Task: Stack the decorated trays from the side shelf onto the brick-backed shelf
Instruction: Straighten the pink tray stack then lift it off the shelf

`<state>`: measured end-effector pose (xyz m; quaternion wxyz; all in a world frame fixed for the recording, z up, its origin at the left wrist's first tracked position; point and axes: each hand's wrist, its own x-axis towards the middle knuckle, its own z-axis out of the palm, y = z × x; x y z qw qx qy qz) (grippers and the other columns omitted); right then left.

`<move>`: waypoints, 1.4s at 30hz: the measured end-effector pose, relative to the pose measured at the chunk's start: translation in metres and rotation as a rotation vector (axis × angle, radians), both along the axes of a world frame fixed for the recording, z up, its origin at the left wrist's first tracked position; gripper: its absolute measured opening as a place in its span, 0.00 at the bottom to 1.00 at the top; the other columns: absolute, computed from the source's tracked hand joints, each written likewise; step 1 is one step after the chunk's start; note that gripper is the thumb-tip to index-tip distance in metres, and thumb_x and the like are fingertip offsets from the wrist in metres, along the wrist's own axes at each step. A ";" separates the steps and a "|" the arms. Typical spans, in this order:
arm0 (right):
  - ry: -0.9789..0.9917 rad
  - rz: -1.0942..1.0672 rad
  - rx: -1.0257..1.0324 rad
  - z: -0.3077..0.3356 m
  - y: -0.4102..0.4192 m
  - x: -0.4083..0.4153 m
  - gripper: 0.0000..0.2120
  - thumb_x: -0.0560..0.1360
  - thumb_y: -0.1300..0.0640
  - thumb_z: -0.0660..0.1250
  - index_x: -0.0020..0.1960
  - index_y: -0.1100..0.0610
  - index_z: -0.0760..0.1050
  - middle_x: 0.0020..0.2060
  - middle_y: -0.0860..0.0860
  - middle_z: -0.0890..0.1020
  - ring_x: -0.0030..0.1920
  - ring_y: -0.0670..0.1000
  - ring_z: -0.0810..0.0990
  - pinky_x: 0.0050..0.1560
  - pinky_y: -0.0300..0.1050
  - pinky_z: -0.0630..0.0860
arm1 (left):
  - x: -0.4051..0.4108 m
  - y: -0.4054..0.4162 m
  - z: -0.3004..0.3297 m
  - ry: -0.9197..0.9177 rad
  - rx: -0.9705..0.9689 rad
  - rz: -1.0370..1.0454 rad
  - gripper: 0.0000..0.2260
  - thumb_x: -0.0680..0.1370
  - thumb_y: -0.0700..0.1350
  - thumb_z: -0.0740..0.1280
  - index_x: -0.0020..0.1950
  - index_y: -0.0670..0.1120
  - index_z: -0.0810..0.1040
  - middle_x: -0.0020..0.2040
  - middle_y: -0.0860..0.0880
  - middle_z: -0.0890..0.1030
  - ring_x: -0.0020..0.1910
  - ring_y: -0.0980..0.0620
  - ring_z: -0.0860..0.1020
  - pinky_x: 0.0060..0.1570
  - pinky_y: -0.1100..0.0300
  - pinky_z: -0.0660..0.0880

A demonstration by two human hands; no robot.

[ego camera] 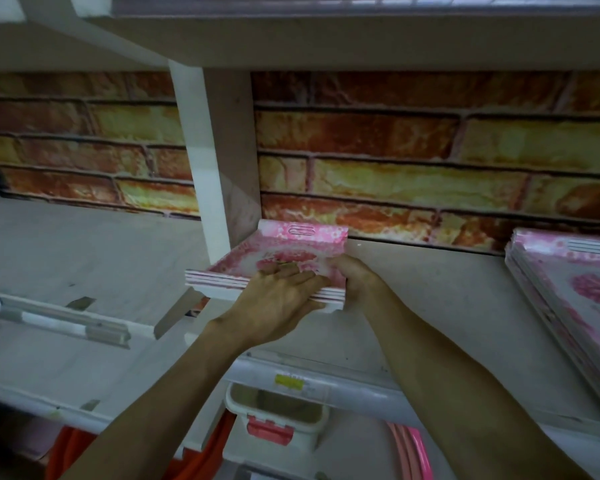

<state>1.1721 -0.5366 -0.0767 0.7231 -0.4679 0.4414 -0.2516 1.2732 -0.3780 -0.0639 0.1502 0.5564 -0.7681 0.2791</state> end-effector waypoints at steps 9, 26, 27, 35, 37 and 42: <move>0.063 -0.177 -0.188 -0.004 -0.001 -0.016 0.12 0.78 0.62 0.64 0.59 0.67 0.77 0.49 0.62 0.84 0.44 0.59 0.84 0.47 0.52 0.82 | -0.010 0.019 -0.007 0.158 0.158 -0.073 0.17 0.77 0.59 0.64 0.62 0.53 0.78 0.56 0.53 0.84 0.54 0.53 0.82 0.50 0.57 0.79; -0.062 -0.384 -0.614 0.052 0.001 -0.184 0.04 0.77 0.54 0.68 0.44 0.49 0.76 0.39 0.37 0.80 0.38 0.35 0.79 0.36 0.31 0.74 | -0.031 -0.064 0.008 1.372 0.229 0.170 0.22 0.75 0.68 0.60 0.56 0.53 0.77 0.51 0.51 0.83 0.52 0.45 0.82 0.48 0.48 0.80; -0.060 -0.392 -0.625 0.053 -0.001 -0.196 0.02 0.77 0.53 0.68 0.45 0.49 0.77 0.41 0.38 0.80 0.40 0.37 0.79 0.38 0.32 0.75 | -0.043 -0.069 0.006 1.418 0.269 0.140 0.25 0.75 0.68 0.59 0.59 0.51 0.79 0.53 0.48 0.83 0.53 0.44 0.82 0.52 0.45 0.80; -0.017 -0.449 -0.772 0.076 -0.022 -0.316 0.03 0.79 0.55 0.66 0.52 0.51 0.77 0.41 0.39 0.80 0.37 0.34 0.79 0.33 0.29 0.73 | -0.158 -0.118 0.013 1.462 0.205 0.100 0.19 0.78 0.64 0.60 0.53 0.51 0.80 0.49 0.50 0.85 0.46 0.49 0.83 0.42 0.55 0.79; 0.030 -0.449 -0.827 0.084 -0.035 -0.353 0.07 0.80 0.53 0.64 0.57 0.53 0.74 0.41 0.41 0.78 0.38 0.38 0.76 0.34 0.32 0.70 | -0.193 -0.132 0.018 1.490 0.197 0.096 0.20 0.78 0.62 0.60 0.57 0.49 0.80 0.51 0.48 0.84 0.47 0.48 0.83 0.46 0.52 0.80; 0.223 -0.524 -0.895 0.093 -0.069 -0.440 0.13 0.80 0.50 0.64 0.51 0.59 0.65 0.34 0.47 0.68 0.31 0.44 0.68 0.26 0.35 0.64 | -0.278 -0.166 0.034 1.449 0.173 0.063 0.19 0.79 0.59 0.60 0.54 0.45 0.81 0.49 0.46 0.85 0.44 0.47 0.82 0.42 0.54 0.78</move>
